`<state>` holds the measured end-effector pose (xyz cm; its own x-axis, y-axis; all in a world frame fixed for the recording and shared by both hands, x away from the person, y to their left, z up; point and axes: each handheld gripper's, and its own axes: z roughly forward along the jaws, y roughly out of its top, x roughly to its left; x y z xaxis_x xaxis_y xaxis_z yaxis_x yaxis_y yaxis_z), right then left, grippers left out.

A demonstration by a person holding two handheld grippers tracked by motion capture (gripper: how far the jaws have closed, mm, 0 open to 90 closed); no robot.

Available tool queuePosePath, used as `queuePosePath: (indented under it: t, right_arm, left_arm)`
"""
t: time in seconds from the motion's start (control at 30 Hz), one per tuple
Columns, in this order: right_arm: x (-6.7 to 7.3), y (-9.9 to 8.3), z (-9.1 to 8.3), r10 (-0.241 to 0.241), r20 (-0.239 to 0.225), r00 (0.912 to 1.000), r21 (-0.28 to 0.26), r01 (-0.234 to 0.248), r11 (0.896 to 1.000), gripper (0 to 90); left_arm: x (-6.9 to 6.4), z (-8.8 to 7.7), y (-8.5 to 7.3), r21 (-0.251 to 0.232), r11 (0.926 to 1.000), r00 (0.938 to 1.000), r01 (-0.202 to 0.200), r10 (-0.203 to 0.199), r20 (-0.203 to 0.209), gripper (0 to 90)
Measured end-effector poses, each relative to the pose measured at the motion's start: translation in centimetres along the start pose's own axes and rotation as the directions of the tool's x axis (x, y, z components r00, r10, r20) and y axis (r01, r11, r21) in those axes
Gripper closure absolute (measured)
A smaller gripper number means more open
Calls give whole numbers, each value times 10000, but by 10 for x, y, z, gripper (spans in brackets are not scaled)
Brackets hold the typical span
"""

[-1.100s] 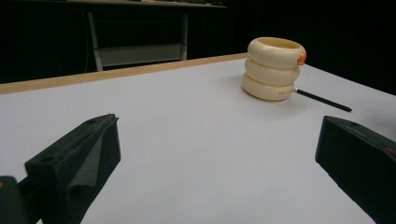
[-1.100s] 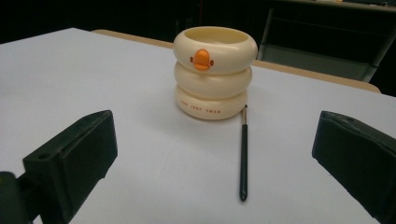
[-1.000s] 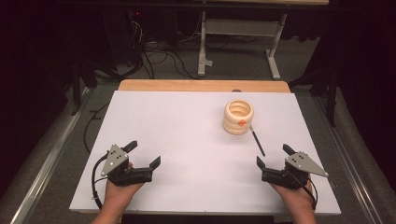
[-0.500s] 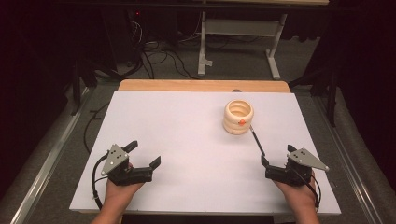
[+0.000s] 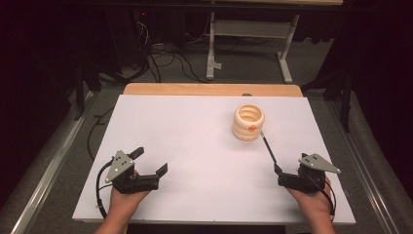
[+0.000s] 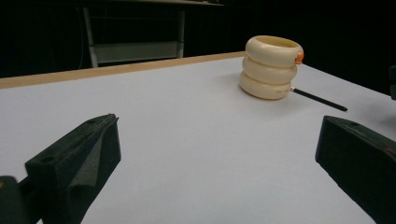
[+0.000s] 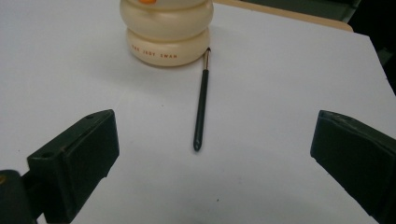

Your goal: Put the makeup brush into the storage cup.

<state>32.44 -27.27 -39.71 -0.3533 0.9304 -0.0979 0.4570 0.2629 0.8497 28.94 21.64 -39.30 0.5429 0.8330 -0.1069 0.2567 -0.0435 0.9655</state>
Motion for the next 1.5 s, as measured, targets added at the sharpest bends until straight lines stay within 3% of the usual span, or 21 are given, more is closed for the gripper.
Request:
queuePosePath:
  t: [0.27,0.7,1.2,1.23,1.33,1.5]
  right_arm:
    - [-3,-4,8,61,41,10000,1014,-65,9948,32]
    - [-4,-10,16,-56,1,10000,1839,54,9829,40]
    - [-7,-15,20,-53,193,9998,2158,10,9764,45]
    - [-7,-15,20,201,176,9996,2212,-235,9750,46]
    - [-7,-13,23,303,123,9995,2518,-324,9672,52]
    - [-5,-9,24,155,94,9998,2770,-175,9607,53]
  left_arm:
    - [0,-1,0,-24,10000,10000,-73,73,1,16]
    - [-1,0,0,-55,9999,10000,-93,94,21,16]
    - [-1,-2,1,-73,10000,9999,-58,58,112,16]
    - [-1,-2,1,-104,9999,9999,-28,29,106,16]
    - [-1,-3,1,-108,9999,9998,44,-42,186,16]
    - [0,-5,0,-130,9998,9997,114,-111,226,15]
